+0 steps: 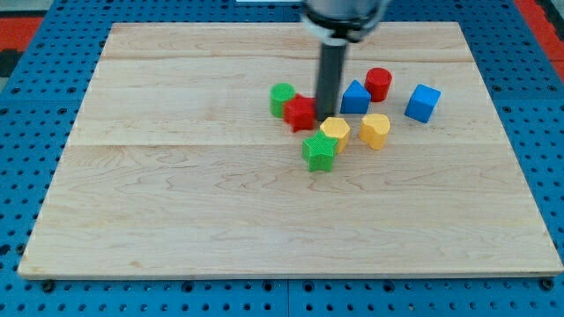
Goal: Push the green circle towards the top center
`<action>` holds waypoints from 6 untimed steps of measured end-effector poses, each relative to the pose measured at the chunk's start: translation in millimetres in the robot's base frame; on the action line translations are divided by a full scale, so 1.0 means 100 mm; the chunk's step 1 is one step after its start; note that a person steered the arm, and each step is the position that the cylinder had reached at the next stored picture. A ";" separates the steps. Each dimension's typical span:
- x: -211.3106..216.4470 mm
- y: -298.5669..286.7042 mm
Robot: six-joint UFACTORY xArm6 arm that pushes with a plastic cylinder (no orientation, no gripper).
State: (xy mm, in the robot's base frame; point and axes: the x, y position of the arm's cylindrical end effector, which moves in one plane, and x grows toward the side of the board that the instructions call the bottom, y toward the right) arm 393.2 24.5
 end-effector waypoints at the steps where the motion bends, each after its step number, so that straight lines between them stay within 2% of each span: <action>1: -0.16 -0.76; 2: -0.20 -1.72; 3: -0.44 -2.22; 4: -0.33 -2.19; 6: -0.29 -0.62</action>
